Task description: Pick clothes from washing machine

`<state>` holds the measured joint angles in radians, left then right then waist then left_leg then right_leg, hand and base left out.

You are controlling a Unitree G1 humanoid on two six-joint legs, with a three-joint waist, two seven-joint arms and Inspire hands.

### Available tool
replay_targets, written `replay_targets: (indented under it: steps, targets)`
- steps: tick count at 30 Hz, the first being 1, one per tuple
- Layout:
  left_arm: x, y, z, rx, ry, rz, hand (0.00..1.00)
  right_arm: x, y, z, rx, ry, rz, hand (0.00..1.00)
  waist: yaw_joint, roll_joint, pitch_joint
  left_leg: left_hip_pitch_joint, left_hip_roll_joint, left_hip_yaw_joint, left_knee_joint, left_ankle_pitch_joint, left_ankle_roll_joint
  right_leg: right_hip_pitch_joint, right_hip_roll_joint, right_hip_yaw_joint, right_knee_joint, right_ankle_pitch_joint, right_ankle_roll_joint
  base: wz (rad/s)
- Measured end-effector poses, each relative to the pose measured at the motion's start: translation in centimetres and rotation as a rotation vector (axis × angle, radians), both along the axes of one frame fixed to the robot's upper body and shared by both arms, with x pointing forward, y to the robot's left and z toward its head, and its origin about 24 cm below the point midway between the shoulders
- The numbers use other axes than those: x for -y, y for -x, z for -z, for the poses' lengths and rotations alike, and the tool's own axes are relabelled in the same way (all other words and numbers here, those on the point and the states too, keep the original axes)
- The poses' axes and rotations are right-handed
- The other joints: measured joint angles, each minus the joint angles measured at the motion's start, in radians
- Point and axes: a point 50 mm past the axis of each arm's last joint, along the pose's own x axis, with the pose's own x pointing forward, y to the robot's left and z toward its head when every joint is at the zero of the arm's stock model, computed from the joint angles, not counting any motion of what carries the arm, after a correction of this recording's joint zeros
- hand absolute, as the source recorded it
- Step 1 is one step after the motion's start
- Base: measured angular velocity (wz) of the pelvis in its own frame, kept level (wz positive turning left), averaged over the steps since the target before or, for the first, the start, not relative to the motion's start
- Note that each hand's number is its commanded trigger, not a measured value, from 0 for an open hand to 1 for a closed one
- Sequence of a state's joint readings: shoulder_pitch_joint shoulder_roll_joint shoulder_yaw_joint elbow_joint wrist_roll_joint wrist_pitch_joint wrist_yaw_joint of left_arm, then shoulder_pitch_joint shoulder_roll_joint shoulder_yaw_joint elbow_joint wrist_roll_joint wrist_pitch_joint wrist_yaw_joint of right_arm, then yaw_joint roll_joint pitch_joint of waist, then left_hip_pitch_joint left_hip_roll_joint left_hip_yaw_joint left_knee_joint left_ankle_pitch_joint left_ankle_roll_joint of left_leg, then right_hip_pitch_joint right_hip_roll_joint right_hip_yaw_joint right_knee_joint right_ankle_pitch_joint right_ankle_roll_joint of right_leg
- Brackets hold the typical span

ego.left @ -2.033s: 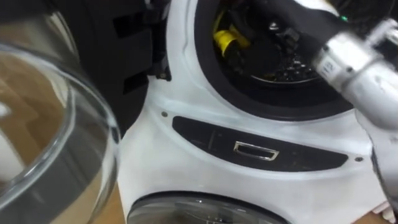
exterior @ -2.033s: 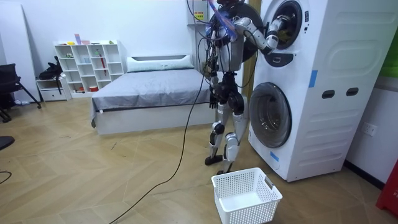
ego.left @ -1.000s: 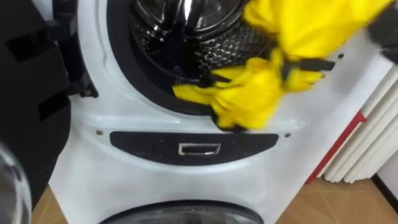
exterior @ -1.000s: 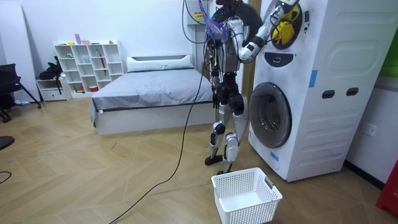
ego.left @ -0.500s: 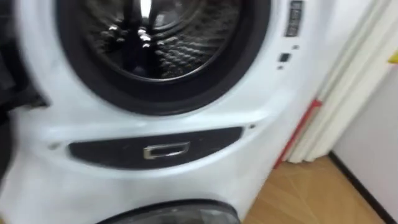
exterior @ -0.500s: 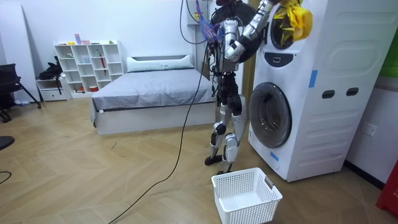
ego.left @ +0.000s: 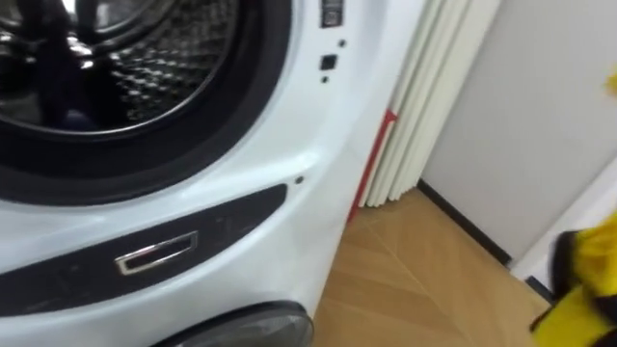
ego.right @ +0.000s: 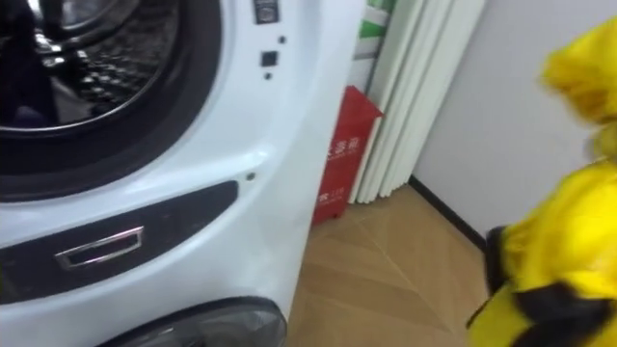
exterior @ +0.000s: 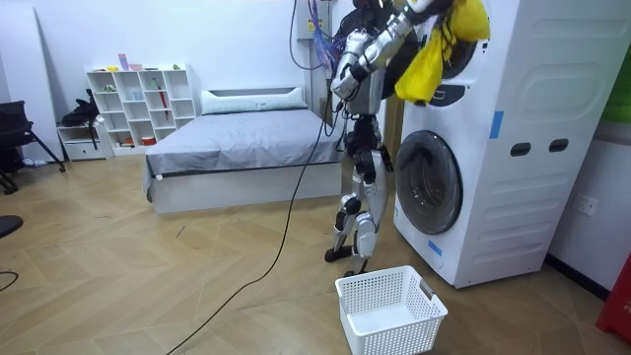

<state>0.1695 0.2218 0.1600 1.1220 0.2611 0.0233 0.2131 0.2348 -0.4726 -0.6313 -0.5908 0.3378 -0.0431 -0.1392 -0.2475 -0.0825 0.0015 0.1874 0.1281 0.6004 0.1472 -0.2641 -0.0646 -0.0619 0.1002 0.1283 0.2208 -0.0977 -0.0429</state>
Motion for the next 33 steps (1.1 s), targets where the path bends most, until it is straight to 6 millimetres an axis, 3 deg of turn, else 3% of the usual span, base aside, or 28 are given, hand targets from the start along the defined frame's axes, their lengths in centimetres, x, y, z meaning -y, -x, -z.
replay_targets:
  steps: [1, 4, 5, 6, 8, 9, 11, 14, 18, 20, 23, 26, 33]
  targets:
    - [0.4, -0.7, 0.1, 0.008, 0.010, 0.022, 0.00, -0.1, -0.5, 1.1, -0.063, -0.019, -0.017, 1.00, 0.006, 0.010, -0.0017, 0.000, 0.001, 0.015, 0.002, -0.003, -0.003, -0.007, 0.006, 0.013, 0.002, 0.003, -0.001, -0.41]
    - [1.2, -1.4, 0.3, 0.002, 0.024, 0.081, 0.00, -0.5, -1.7, 4.9, -0.203, -0.125, -0.061, 1.00, 0.012, 0.034, 0.0054, -0.005, 0.008, 0.054, 0.008, -0.006, -0.008, -0.031, 0.022, 0.050, 0.001, 0.015, -0.004, -0.41]
    - [1.5, -1.6, 0.4, -0.005, 0.029, 0.098, 0.00, -0.4, -1.9, 7.1, -0.283, -0.178, -0.054, 1.00, 0.017, 0.045, 0.0045, -0.014, 0.009, 0.061, 0.014, -0.007, -0.009, -0.043, 0.024, 0.057, 0.002, 0.016, -0.004, -0.27]
    - [1.6, -1.7, 0.4, -0.009, 0.032, 0.103, 0.00, -0.2, -2.0, 8.0, -0.323, -0.199, -0.046, 1.00, 0.017, 0.047, 0.0027, -0.018, 0.010, 0.063, 0.016, -0.009, -0.010, -0.047, 0.026, 0.058, 0.002, 0.016, -0.005, -0.21]
    - [2.2, -2.0, 0.6, -0.012, 0.047, 0.130, 0.00, -0.2, -1.9, 11.6, -0.463, -0.298, -0.027, 1.00, 0.020, 0.081, 0.0056, -0.028, 0.013, 0.079, 0.024, -0.013, -0.012, -0.062, 0.030, 0.068, 0.003, 0.018, -0.006, -0.21]
    - [2.3, -1.9, 0.6, -0.016, 0.049, 0.137, 0.00, -0.2, -1.9, 12.5, -0.492, -0.322, -0.021, 1.00, 0.020, 0.088, 0.0055, -0.029, 0.013, 0.079, 0.025, -0.013, -0.012, -0.064, 0.032, 0.072, 0.004, 0.018, -0.006, -0.21]
    - [2.5, -1.7, 0.7, -0.027, 0.053, 0.155, 0.00, -0.4, -1.4, 15.7, -0.593, -0.411, 0.011, 1.00, 0.019, 0.112, -0.0009, -0.046, 0.013, 0.079, 0.024, -0.013, -0.012, -0.084, 0.037, 0.083, 0.005, 0.018, -0.006, -0.15]
    - [2.9, -2.1, 0.8, -0.028, 0.059, 0.191, 0.00, -0.7, -1.3, 18.0, -0.666, -0.457, 0.033, 1.00, 0.017, 0.138, -0.0045, -0.080, 0.010, 0.067, 0.028, -0.013, -0.011, -0.125, 0.037, 0.091, 0.019, 0.018, -0.006, -0.07]
    - [3.7, -2.3, 1.0, -0.026, 0.080, 0.226, 0.00, -0.5, -1.1, 20.5, -0.730, -0.527, 0.093, 1.00, 0.005, 0.147, -0.0017, -0.097, 0.009, 0.028, 0.032, -0.013, -0.011, -0.139, 0.041, 0.097, 0.022, 0.018, -0.006, -0.03]
    - [4.0, -2.7, 1.0, -0.019, 0.087, 0.243, 0.00, -0.1, -1.5, 21.4, -0.739, -0.559, 0.141, 1.00, 0.004, 0.166, -0.0071, -0.131, 0.003, 0.023, 0.042, -0.013, -0.011, -0.177, 0.040, 0.113, 0.030, 0.019, -0.004, -0.22]
    - [4.0, -3.5, 0.9, 0.010, 0.097, 0.214, 0.00, 0.1, -1.7, 22.6, -0.771, -0.587, 0.172, 1.00, -0.001, 0.193, 0.0011, -0.161, -0.006, 0.013, 0.043, -0.013, -0.011, -0.221, 0.040, 0.117, 0.051, 0.021, -0.001, -0.16]
    - [4.0, -3.9, 0.8, 0.026, 0.107, 0.208, 0.00, 0.2, -1.5, 23.3, -0.792, -0.602, 0.186, 1.00, -0.015, 0.219, 0.0020, -0.186, -0.007, 0.013, 0.042, -0.011, -0.008, -0.256, 0.040, 0.116, 0.065, 0.019, -0.001, -0.01]
    - [5.0, -4.8, 0.9, 0.058, 0.146, 0.195, 0.00, 0.6, -2.3, 24.6, -0.785, -0.663, 0.220, 1.00, -0.042, 0.244, 0.0073, -0.245, -0.025, -0.002, 0.041, 0.001, 0.011, -0.327, 0.027, 0.117, 0.110, 0.007, 0.002, 0.05]
